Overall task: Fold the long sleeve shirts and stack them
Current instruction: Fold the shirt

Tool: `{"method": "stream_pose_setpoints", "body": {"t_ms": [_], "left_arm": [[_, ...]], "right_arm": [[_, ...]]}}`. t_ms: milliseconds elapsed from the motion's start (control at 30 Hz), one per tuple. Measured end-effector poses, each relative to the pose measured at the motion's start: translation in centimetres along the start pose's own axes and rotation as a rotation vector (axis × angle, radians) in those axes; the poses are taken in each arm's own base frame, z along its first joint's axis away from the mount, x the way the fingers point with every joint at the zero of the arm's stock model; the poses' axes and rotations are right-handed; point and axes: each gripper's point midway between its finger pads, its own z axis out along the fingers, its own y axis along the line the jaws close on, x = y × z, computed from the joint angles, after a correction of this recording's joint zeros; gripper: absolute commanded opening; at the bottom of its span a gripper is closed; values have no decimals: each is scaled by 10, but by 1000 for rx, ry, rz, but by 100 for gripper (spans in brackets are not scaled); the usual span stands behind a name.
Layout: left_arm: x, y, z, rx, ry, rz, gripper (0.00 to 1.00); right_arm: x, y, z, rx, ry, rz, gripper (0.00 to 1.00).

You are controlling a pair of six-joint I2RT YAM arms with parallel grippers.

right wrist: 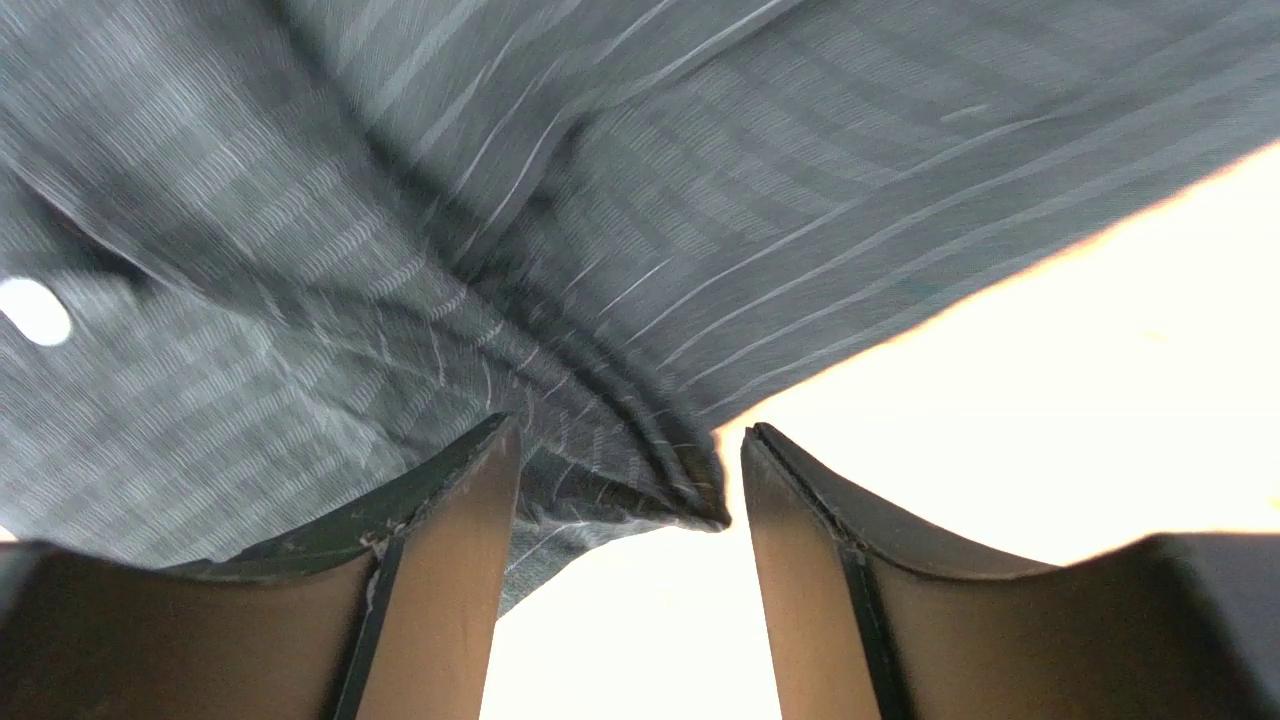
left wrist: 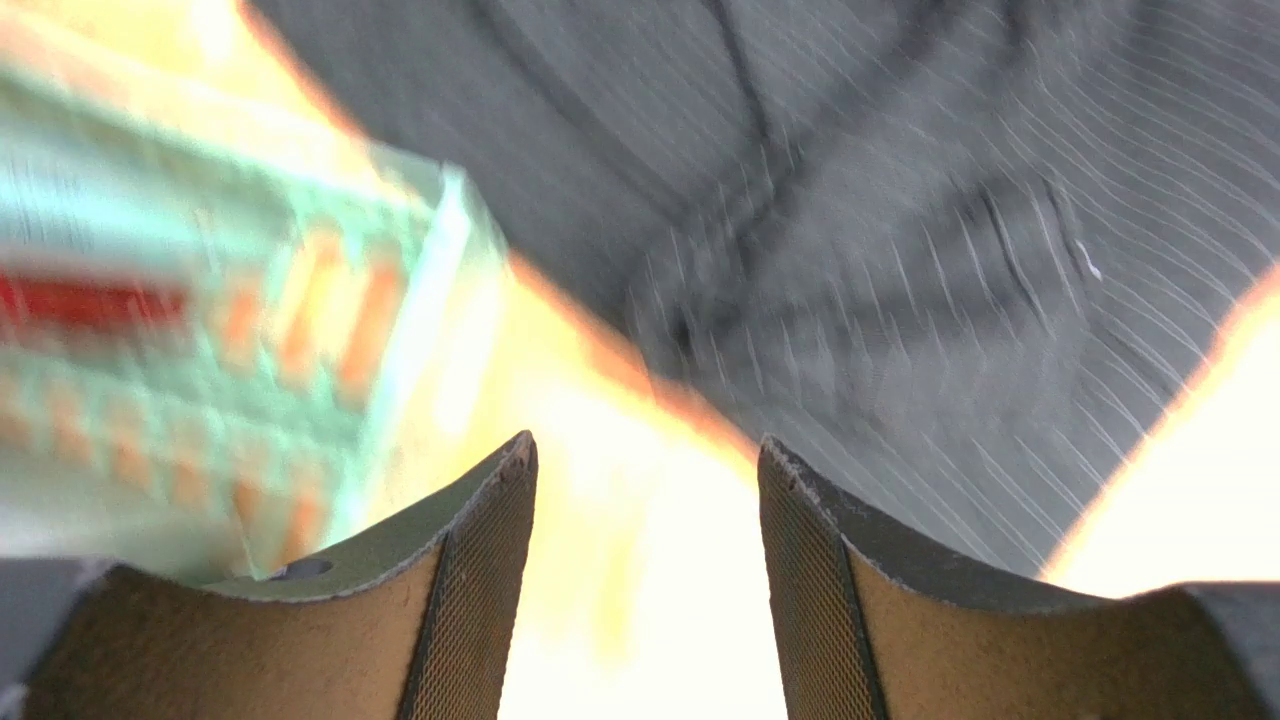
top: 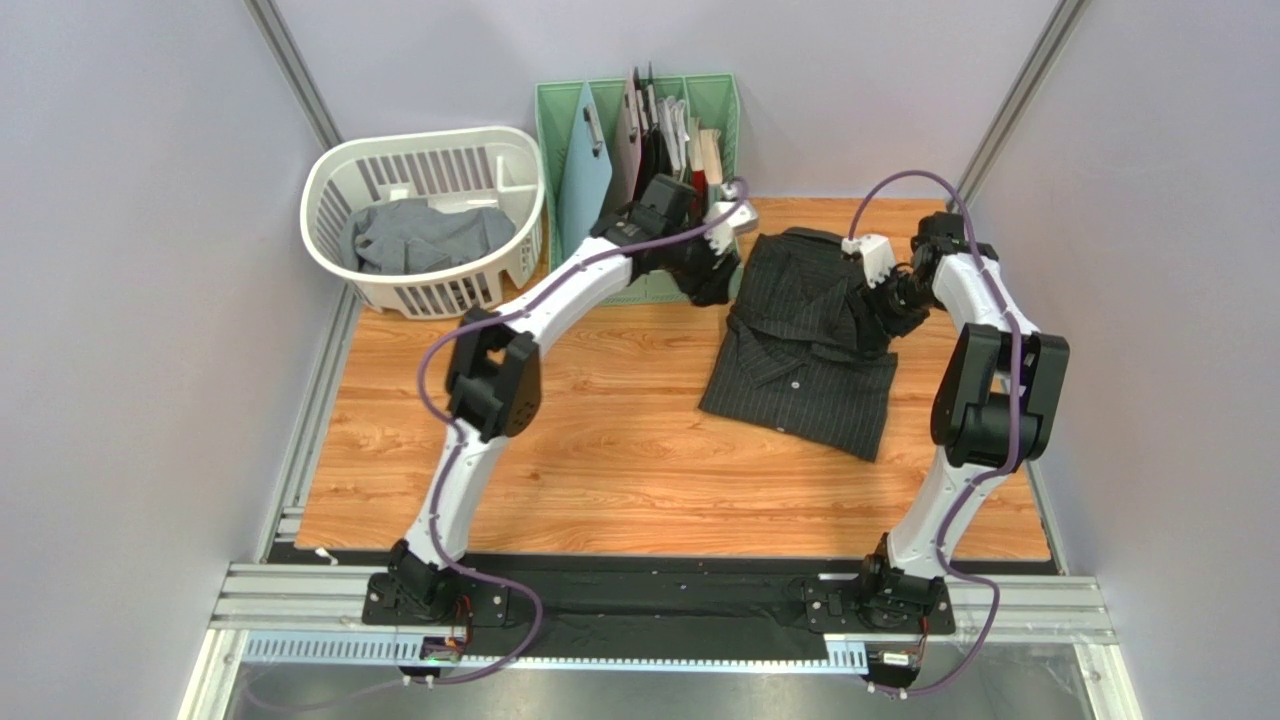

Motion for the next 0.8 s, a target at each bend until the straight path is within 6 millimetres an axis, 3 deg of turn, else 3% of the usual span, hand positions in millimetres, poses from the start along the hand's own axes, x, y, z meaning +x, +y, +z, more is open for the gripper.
{"method": "stream_pose_setpoints", "body": {"t_ms": [167, 267, 367, 467, 600, 800], "left_arm": [[29, -18, -60, 22, 62, -141, 65], [40, -35, -80, 50, 81, -166, 64], [52, -56, -91, 87, 106, -176, 64], [61, -69, -103, 104, 136, -171, 64], [59, -74, -119, 99, 140, -151, 64], [60, -68, -151, 55, 128, -167, 64]], "right_arm": [[-34, 0, -22, 30, -101, 86, 56], [-46, 14, -21, 8, -118, 100, 55], [-56, 26, -6, -22, -111, 106, 55], [-60, 33, 20, -58, -83, 131, 54], [-45, 37, 56, -99, -11, 164, 50], [-31, 52, 68, -100, 39, 97, 44]]}}
